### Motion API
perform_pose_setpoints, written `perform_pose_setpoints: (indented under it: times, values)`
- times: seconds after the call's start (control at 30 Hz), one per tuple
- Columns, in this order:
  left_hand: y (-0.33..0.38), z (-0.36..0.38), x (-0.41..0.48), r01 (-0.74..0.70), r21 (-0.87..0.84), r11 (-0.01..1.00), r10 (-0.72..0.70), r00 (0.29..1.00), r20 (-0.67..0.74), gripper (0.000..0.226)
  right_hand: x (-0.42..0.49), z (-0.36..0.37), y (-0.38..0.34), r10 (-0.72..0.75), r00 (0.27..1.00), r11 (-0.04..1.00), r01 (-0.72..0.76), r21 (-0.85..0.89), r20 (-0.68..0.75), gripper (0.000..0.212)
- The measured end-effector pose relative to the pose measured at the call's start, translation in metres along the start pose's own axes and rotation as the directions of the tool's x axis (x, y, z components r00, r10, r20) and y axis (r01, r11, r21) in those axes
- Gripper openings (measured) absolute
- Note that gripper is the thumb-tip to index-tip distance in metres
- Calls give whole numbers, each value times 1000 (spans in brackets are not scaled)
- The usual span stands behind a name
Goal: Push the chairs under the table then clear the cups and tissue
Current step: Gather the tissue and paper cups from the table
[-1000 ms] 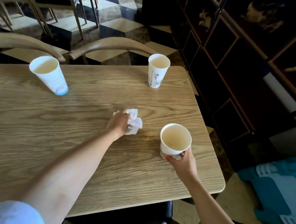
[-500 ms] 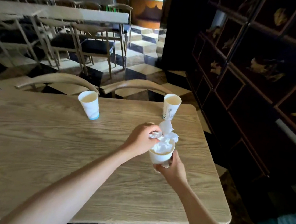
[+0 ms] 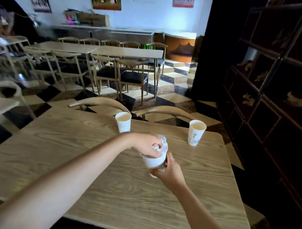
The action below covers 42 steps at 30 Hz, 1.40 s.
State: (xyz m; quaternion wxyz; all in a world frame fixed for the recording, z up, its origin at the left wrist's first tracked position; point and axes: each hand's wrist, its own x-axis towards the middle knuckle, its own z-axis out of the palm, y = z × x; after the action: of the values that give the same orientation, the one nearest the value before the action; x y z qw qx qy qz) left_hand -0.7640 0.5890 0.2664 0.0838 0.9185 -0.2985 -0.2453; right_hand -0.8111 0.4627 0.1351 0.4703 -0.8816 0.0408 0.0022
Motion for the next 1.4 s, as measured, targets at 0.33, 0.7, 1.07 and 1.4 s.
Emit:
perform_pose_setpoints:
  times: [0.33, 0.7, 1.07, 1.4]
  values:
    - [-42, 27, -36, -86, 155, 984, 173, 655, -736, 38, 0, 14, -14, -37, 993, 997, 29, 72, 114, 62]
    - [-89, 72, -45, 27, 222, 975, 45, 948, -314, 103, 17, 54, -24, -124, 974, 992, 122, 20, 191, 73]
    - [-178, 97, -19, -78, -571, 818, -268, 826, -496, 117, 77, 116, -24, 6, 958, 997, -27, 68, 286, 82]
    - [-287, 104, 35, -214, -911, 353, -493, 785, -375, 78, 199, 163, -32, 24, 928, 989, 32, -144, 371, 100]
